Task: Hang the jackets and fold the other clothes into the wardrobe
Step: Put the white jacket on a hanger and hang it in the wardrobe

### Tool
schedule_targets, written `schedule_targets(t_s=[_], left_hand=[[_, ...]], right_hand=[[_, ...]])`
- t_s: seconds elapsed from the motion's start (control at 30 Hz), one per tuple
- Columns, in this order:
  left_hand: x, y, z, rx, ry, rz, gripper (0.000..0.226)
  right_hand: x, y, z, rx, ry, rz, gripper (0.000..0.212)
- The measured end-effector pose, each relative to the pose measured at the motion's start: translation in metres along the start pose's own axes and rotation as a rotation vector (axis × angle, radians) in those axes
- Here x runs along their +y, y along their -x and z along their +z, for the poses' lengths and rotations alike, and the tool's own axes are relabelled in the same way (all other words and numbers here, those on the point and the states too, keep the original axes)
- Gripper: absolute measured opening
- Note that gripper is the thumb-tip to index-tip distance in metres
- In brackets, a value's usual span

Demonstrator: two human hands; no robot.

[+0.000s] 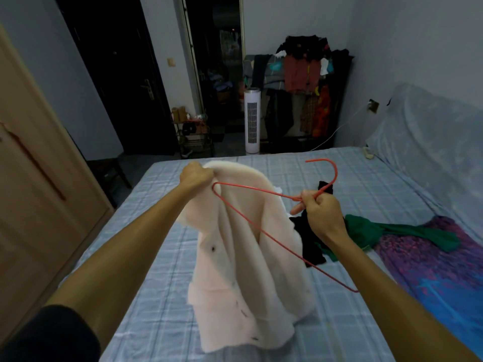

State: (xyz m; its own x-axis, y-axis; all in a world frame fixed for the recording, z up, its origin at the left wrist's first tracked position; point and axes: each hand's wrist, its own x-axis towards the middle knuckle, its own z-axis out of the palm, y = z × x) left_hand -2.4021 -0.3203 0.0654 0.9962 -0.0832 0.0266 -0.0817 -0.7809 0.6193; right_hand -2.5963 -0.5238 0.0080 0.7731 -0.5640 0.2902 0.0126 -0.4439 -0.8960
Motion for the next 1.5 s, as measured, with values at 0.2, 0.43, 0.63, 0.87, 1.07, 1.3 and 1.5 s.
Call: schedule_targets(t_s=[0.2,0.43,0.63,0.87,1.07,1.3,1.5], left_hand=[[-0.009,0.0,-0.007,-0.011,-0.009,0.055,0.033],[-0.001,0.008,-0.001,-0.054,-0.093,0.145,0.024],[0.007,0.012,0.0,-0.074,-0.094,0.188,0.023],[0.009,0.022,-0.011,-0.119,-0.044,0.183,0.024],[0.053,0.06,0.018,-0.297,-0.056,0.529,0.014],[0.029,0.064,0.039,-0.364,-0.269,0.886,0.053],[0.014,0.066,0.047,-0.248,-0.369,0.841,0.054]], right_hand=[[0.007,-0.005,-0.012,-0.152,0.153,0.012,0.046],[0.001,0.003,0.033,-0.222,0.502,-0.044,0.04],[-0.011,0.014,0.054,-0.047,0.65,-0.047,0.036],[-0.017,0.006,0.041,0.016,0.629,0.01,0.027],[-0.014,0.024,0.075,0.11,0.21,-0.031,0.041],[-0.008,0.026,0.057,0.254,0.014,-0.114,0.042],[-0.006,0.022,0.047,0.205,0.107,-0.168,0.036]])
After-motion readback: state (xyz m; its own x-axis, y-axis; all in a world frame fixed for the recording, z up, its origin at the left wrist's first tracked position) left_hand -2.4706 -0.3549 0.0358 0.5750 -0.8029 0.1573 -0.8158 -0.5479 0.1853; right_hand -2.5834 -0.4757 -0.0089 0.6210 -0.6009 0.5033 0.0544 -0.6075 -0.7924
